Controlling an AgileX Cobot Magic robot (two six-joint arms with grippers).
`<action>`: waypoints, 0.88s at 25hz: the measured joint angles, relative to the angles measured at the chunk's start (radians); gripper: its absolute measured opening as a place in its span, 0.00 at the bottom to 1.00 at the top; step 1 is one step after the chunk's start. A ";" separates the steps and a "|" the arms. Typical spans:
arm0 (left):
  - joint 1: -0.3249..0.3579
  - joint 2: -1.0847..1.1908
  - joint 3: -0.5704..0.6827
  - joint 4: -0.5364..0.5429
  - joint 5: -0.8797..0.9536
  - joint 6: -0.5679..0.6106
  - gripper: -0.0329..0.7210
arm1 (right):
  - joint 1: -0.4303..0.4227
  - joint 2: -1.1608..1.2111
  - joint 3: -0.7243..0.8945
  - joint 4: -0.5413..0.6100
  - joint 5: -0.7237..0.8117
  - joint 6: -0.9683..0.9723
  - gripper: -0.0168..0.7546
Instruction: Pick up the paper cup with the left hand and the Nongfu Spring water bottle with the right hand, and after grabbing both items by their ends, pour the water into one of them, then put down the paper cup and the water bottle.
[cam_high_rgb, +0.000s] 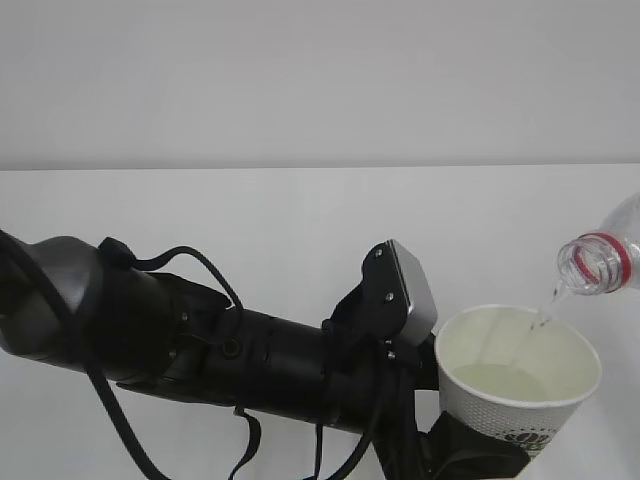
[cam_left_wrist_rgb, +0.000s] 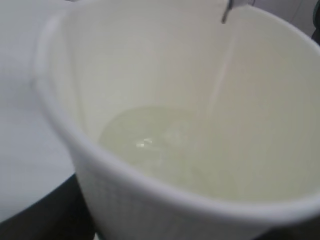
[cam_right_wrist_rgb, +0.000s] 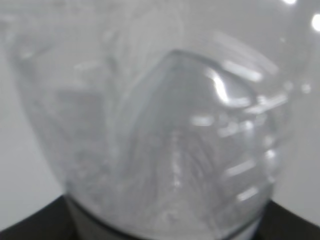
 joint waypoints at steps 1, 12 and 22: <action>0.000 0.000 0.000 0.000 0.000 0.000 0.75 | 0.000 0.000 0.000 0.000 0.000 0.000 0.55; 0.000 0.000 0.000 0.000 0.000 0.000 0.75 | 0.000 0.000 0.000 0.000 -0.002 -0.003 0.55; 0.000 0.000 0.000 0.000 0.000 0.000 0.75 | 0.000 0.000 0.000 0.000 -0.002 -0.003 0.55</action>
